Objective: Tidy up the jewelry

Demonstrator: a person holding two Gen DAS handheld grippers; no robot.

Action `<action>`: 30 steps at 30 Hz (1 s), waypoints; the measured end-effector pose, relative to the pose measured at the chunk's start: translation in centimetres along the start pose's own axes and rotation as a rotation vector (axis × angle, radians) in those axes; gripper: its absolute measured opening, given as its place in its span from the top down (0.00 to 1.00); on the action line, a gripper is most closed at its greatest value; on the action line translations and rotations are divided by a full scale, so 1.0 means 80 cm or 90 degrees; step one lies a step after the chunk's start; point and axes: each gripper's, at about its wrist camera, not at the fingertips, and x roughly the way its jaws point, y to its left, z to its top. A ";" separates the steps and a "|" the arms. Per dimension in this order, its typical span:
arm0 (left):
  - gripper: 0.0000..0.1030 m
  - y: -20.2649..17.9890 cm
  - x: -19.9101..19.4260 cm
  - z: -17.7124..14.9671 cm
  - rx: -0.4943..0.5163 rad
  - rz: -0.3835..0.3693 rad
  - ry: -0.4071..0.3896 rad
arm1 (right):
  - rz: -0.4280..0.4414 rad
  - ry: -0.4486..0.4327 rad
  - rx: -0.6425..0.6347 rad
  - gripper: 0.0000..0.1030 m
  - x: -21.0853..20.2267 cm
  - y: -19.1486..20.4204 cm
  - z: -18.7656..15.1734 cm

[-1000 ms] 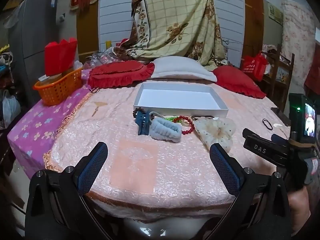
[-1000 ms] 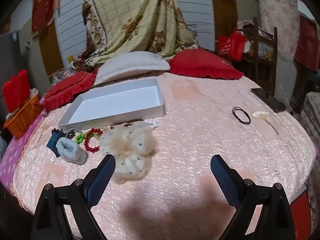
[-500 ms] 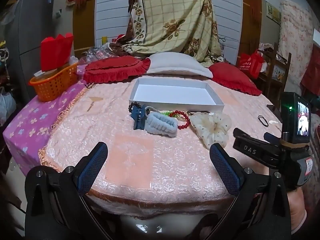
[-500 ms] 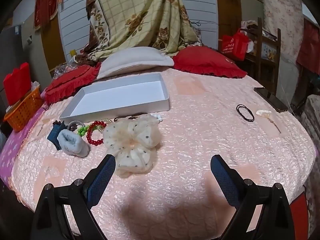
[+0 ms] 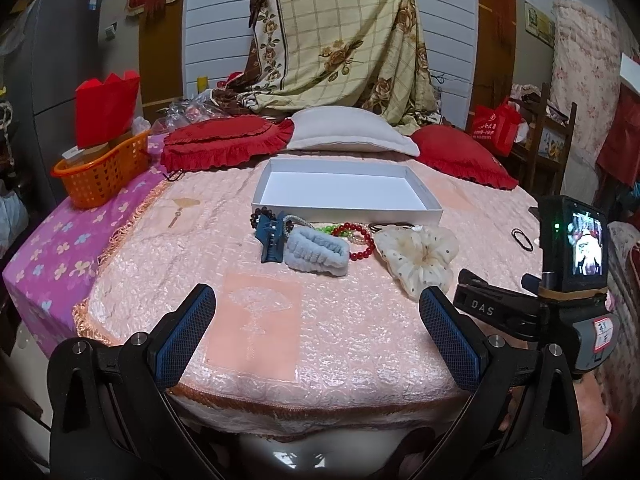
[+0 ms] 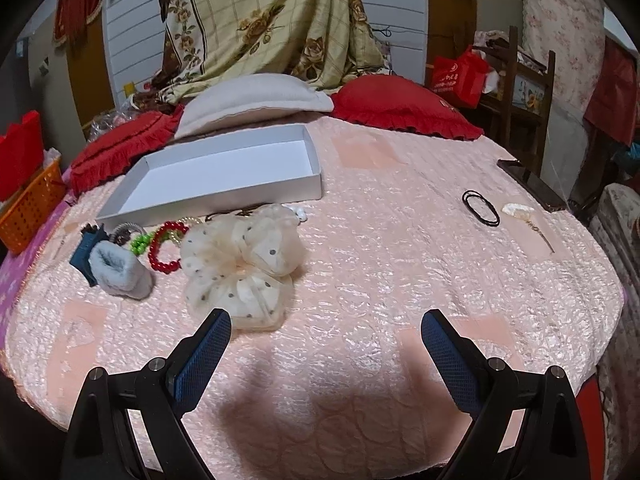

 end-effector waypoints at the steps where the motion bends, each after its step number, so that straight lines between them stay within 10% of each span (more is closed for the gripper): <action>1: 0.01 -0.001 0.000 0.000 0.002 0.000 -0.001 | -0.003 -0.002 0.001 0.08 0.000 0.000 0.000; 30: 0.01 0.009 0.009 0.009 -0.009 0.044 -0.003 | 0.059 0.019 0.004 0.08 0.006 0.004 -0.004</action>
